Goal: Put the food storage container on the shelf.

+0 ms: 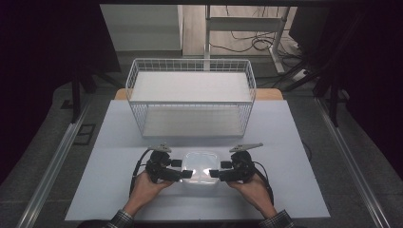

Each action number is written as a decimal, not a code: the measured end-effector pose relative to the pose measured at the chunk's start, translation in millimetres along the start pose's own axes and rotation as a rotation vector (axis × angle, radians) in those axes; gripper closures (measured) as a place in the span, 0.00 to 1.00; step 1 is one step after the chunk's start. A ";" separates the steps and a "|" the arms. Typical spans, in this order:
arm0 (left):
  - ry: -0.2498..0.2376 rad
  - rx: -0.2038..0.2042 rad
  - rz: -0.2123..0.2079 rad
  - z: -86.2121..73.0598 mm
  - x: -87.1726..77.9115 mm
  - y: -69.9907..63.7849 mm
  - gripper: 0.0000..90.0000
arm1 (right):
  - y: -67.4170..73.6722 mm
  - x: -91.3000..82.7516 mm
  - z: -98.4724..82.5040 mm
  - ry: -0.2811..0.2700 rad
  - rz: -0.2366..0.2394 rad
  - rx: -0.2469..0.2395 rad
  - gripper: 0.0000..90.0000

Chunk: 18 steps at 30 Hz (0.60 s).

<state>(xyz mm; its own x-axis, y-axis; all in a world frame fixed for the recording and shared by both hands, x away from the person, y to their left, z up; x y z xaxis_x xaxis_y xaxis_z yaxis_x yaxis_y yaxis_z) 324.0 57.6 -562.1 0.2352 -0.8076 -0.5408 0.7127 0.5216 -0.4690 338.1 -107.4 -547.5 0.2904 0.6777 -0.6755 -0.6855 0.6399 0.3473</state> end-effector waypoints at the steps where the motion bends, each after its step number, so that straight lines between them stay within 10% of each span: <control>1: -0.005 -0.002 0.007 -0.9 -3.4 -1.0 0.39 | 0.6 -2.3 -0.5 0.004 -0.003 0.014 0.47; 5: -0.023 0.007 0.016 -4.4 -14.4 -6.2 0.64 | 4.5 -15.0 -3.3 -0.001 -0.005 0.065 0.67; 18: -0.110 -0.035 0.090 -0.2 -21.5 -7.9 0.88 | 5.2 -24.7 4.9 -0.111 -0.108 0.057 0.86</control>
<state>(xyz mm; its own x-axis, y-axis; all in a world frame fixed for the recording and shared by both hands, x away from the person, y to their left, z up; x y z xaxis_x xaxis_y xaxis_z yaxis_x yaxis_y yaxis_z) 313.2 70.9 -546.8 0.3693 -0.7812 -0.5033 0.6624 0.6011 -0.4471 330.6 -119.0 -525.8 0.4349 0.6374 -0.6360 -0.6077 0.7290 0.3150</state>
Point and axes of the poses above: each handheld gripper's, and its own axes: x roughly forward along the jaws, z roughly out of its top, y roughly to its left, the point moved 9 cm from there along x, roughly forward along the jaws, and after that the axes turned 1 degree about -z, right-handed, at the moved point
